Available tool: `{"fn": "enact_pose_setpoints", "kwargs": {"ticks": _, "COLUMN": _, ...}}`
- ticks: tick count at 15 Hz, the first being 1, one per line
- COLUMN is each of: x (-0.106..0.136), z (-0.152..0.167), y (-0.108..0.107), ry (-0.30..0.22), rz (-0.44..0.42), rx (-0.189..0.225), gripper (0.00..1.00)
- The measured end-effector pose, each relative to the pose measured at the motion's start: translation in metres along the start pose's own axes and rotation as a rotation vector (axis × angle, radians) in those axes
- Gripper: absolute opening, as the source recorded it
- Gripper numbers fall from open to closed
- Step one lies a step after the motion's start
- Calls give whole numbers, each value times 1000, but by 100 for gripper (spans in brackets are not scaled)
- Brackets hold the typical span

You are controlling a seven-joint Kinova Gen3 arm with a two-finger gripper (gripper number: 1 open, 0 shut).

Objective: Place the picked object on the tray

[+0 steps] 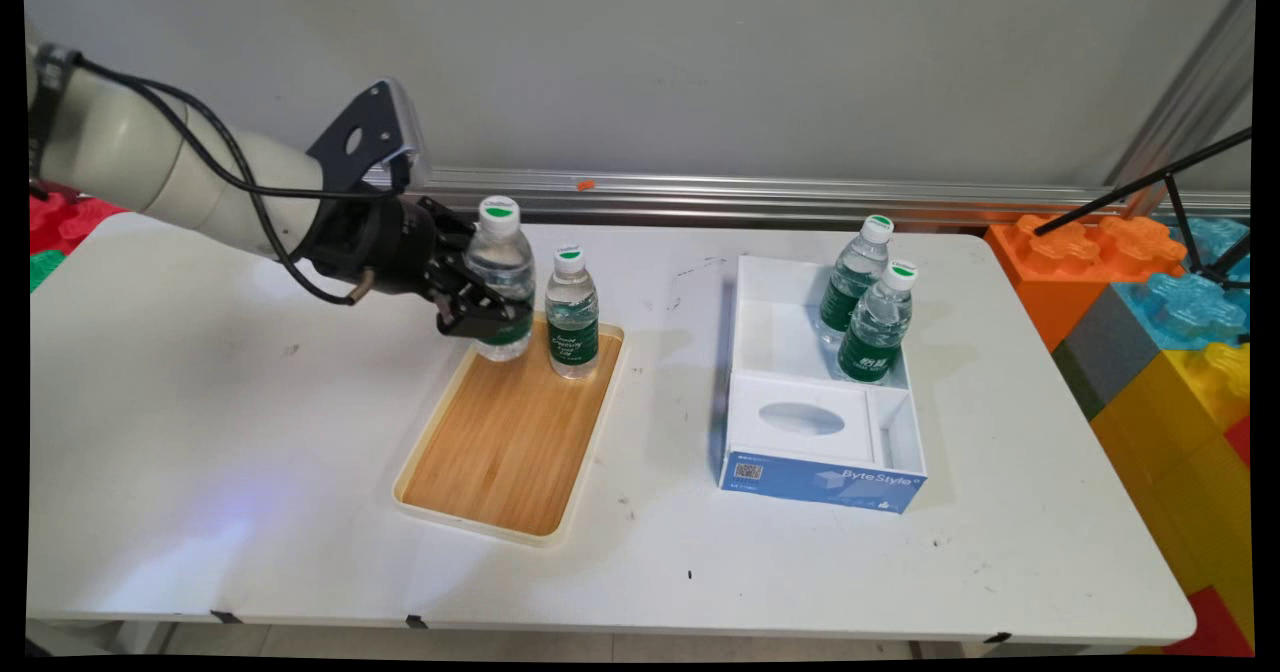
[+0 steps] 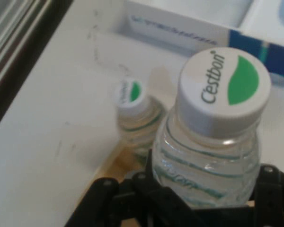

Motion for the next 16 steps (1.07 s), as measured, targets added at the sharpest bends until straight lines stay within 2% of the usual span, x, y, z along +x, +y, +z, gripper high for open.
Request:
{"fn": "enact_pose_setpoints", "kwargs": {"ticks": 7, "x": -43, "z": 31, "y": -42, "ry": 27, "rz": -60, "rx": 35, "gripper": 0}}
{"fn": "enact_pose_setpoints", "kwargs": {"ticks": 11, "x": -62, "z": 51, "y": -58, "ry": 44, "rz": -95, "rx": 18, "gripper": 0}}
{"fn": "enact_pose_setpoints", "kwargs": {"ticks": 16, "x": -72, "z": 73, "y": -65, "ry": 61, "rz": -110, "rx": -13, "gripper": 0}}
